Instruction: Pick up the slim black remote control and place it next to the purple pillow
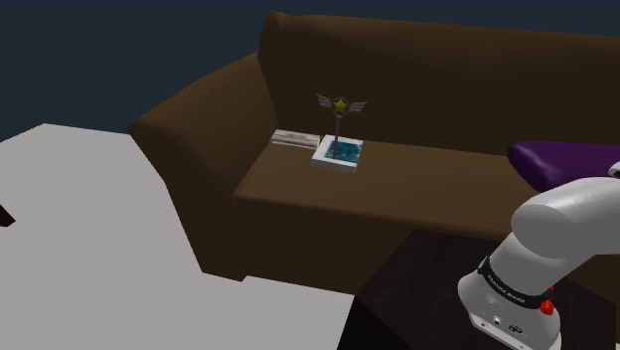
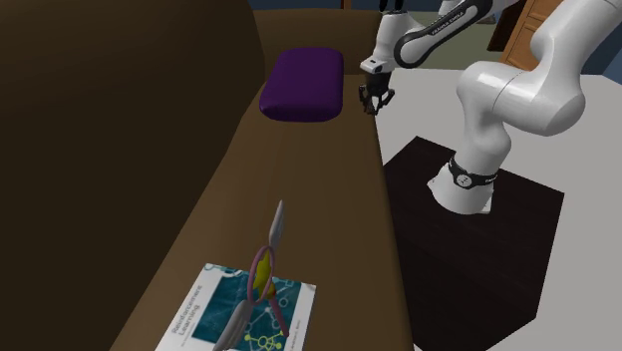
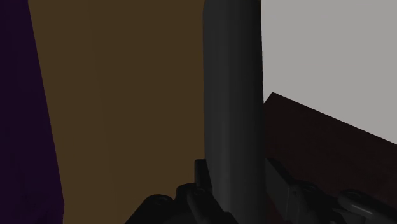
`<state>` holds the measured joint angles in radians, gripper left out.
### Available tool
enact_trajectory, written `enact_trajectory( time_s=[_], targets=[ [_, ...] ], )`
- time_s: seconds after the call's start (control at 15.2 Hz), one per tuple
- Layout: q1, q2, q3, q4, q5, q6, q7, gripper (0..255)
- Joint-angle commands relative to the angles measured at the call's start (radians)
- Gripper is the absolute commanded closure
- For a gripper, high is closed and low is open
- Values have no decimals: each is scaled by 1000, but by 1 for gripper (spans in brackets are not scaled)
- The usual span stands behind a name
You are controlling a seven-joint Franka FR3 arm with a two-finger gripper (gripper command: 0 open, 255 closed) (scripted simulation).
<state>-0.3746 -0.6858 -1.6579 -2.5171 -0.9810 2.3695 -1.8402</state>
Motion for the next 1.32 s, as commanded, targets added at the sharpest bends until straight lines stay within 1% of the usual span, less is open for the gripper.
enact_trajectory(
  time_s=[0.0,0.4,0.46,0.79,0.99,1.06,1.25],
  targets=[
    [5,1,-10,-2,-6,6,4,255],
    [5,1,-10,-2,-6,6,4,255],
    [6,1,-10,-1,-6,6,4,0],
    [5,1,-10,-2,-6,6,4,0],
    [-124,-13,161,-4,74,-84,-42,0],
    [-153,-22,202,-2,91,-111,-51,0],
    [-153,-25,201,-1,89,-113,-49,0]
  ],
)
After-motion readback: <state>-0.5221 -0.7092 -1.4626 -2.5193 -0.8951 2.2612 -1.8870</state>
